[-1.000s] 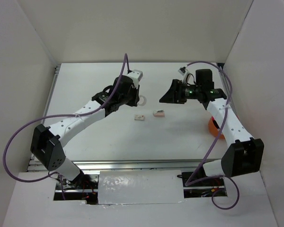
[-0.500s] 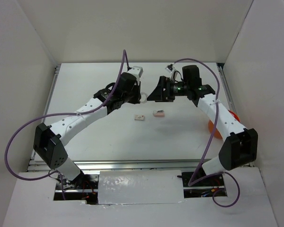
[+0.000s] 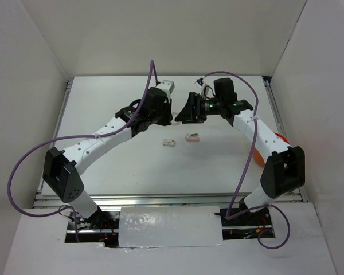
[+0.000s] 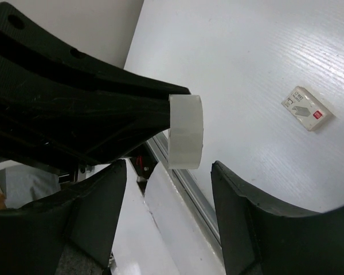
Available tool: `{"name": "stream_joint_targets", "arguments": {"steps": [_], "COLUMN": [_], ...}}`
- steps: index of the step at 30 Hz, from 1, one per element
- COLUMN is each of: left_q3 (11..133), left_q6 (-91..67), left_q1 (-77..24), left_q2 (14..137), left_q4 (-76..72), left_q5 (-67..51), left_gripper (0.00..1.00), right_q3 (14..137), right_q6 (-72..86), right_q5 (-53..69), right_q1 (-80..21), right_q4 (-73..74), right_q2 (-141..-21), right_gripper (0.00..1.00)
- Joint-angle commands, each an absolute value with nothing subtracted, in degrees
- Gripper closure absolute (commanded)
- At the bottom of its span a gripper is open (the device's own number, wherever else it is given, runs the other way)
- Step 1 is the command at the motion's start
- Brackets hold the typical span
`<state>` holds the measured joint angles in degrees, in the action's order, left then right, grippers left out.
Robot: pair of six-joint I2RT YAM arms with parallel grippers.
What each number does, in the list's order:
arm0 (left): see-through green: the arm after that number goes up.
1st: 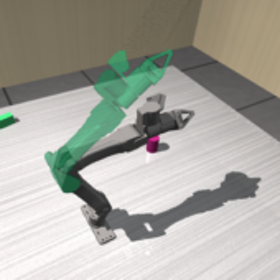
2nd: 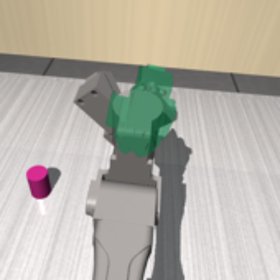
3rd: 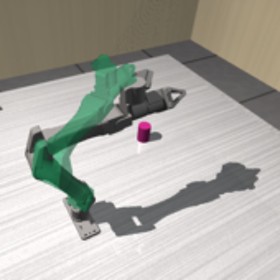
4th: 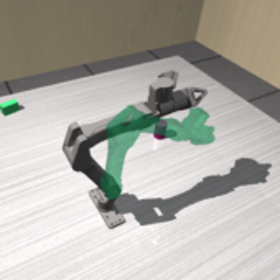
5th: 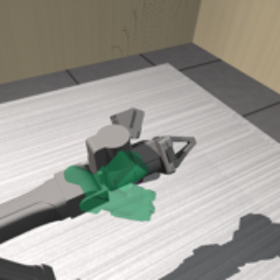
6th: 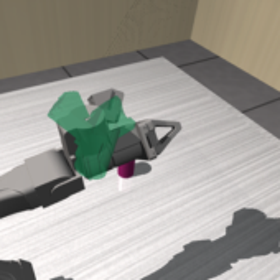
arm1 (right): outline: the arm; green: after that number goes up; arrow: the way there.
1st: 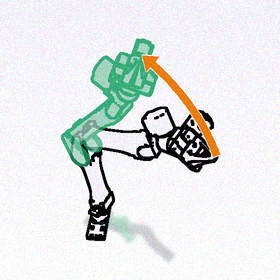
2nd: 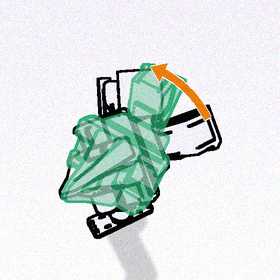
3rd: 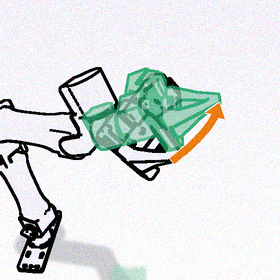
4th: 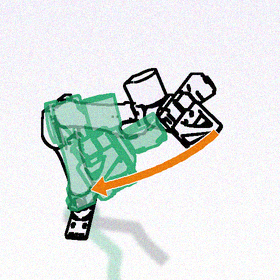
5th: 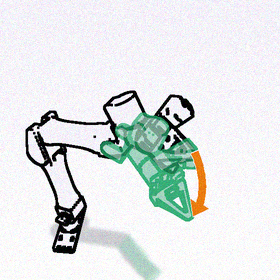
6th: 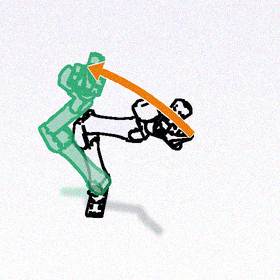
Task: Sort the stationery into containers
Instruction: Pick up the stationery from the center of the board.
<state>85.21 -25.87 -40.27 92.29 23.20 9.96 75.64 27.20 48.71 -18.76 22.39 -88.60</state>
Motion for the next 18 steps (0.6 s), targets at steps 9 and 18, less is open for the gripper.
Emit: {"name": "stream_joint_targets", "arguments": {"steps": [9,18], "left_q3": [87.19,87.01], "left_q6": [-26.72,-26.02], "left_q1": [-40.52,-40.34], "left_q2": [91.41,91.23], "left_q4": [22.06,21.88], "left_q5": [5.71,3.08], "left_gripper": [1.0,0.58], "right_q3": [79.36,79.02], "right_q6": [26.19,23.65], "right_q5": [47.81,47.81], "right_q1": [-19.07,-18.99], "right_q4": [19.95,20.57], "right_q2": [-90.44,-89.21], "right_gripper": [0.42,0.87]}}
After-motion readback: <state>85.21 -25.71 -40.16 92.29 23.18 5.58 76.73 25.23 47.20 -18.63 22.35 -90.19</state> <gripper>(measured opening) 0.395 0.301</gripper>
